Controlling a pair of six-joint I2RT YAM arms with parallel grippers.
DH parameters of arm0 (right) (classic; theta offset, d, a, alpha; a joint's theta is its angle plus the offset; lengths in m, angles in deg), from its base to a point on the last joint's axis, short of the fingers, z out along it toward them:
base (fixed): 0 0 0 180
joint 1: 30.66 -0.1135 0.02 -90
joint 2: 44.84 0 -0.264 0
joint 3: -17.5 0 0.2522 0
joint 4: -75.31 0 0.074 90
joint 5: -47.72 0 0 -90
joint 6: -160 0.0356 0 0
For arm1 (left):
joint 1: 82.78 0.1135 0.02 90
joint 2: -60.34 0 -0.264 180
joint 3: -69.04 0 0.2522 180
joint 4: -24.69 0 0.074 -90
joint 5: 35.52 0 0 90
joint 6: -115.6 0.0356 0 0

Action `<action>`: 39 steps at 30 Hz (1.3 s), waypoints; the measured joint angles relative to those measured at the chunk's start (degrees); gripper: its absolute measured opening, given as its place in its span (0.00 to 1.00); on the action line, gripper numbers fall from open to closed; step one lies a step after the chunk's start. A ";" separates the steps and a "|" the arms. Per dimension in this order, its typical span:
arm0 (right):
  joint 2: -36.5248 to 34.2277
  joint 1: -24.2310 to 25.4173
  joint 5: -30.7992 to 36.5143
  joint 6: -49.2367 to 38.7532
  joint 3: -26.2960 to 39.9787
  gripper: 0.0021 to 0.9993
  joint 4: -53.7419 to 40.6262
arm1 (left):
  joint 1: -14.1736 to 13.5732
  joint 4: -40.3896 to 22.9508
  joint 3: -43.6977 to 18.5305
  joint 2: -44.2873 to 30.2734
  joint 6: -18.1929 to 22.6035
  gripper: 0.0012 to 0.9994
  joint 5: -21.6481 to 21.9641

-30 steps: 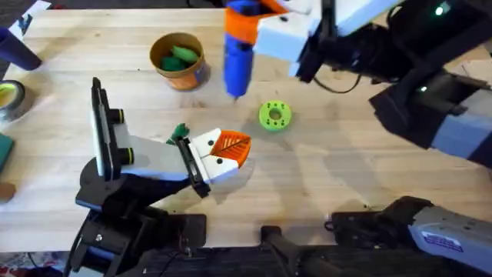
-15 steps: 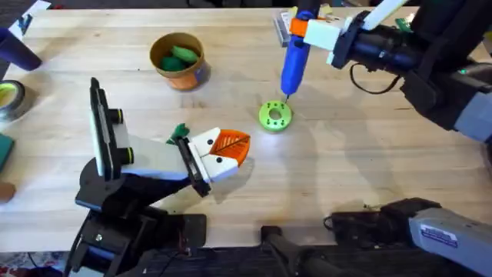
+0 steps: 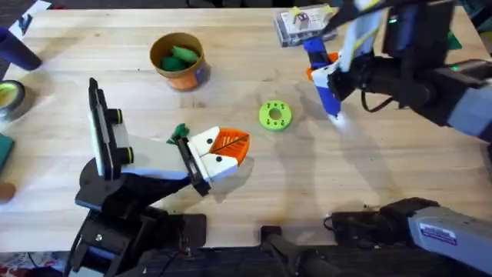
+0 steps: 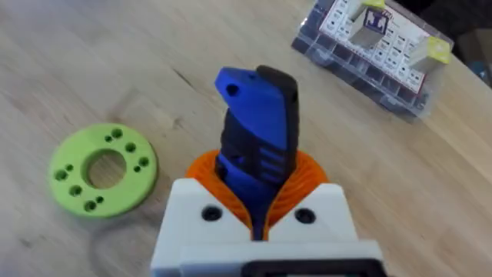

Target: Pick up the gripper from the table and insert it into the empty holder that is missing its gripper. Then pick up a screw, insert it into the mounting hole, and use the screwdriver to tighten it. Finally, clean up the table by picking up the vegetable and placing it into the bucket.

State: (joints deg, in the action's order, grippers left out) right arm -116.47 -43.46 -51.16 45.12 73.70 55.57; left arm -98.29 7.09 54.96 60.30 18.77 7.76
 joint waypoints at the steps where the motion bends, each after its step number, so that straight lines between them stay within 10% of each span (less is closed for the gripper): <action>1: -1.35 -0.80 2.33 -2.53 0.37 0.04 -0.46 | 0.00 0.00 0.00 0.00 0.00 0.02 0.00; 20: -13.03 -8.49 10.90 -33.24 1.22 0.06 -1.21 | 0.00 0.00 0.00 0.00 0.00 0.02 0.02; 24: -13.62 -8.56 11.04 -32.54 1.36 0.39 -1.48 | 0.00 0.00 0.00 0.00 0.00 0.02 0.02; 28: -13.62 -8.56 11.12 -29.48 1.54 0.94 -1.33 | 0.00 0.00 0.00 0.00 0.00 0.02 0.04; 39: -6.53 -8.56 11.24 -14.93 3.65 1.00 -9.70 | 0.00 0.00 0.00 -0.02 0.00 0.02 0.07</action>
State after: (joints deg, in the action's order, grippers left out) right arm -123.00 -52.02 -39.93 30.20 77.34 45.87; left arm -98.29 7.09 54.96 60.28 18.77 7.82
